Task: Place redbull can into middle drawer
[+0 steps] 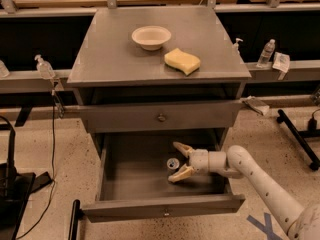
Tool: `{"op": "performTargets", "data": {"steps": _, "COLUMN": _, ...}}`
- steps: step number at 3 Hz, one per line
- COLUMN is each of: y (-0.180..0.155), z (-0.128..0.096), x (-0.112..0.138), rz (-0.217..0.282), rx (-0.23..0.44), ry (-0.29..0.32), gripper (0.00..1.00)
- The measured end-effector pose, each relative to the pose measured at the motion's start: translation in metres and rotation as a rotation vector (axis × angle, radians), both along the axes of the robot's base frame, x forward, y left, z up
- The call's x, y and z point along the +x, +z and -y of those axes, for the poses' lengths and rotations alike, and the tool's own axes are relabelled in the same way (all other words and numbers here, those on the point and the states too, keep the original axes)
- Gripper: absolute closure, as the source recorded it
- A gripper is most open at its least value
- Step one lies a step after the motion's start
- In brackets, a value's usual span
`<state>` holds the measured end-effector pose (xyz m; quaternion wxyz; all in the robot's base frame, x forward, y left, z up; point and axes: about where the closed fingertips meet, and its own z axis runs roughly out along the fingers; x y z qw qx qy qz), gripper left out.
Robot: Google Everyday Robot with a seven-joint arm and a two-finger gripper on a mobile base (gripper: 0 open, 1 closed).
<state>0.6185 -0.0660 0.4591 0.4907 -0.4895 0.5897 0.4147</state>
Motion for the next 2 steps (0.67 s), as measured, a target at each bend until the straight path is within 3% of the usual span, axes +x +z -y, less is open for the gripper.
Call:
{"op": "performTargets", "data": {"steps": 1, "y": 0.001, "z": 0.002, "x": -0.001, "rz": 0.003, "rx": -0.001, "ry": -0.001, "gripper": 0.0}}
{"op": "performTargets", "data": {"steps": 2, "y": 0.011, "z": 0.019, "x": -0.008, "rz": 0.016, "rx": -0.03, "ry": -0.033, "gripper": 0.0}}
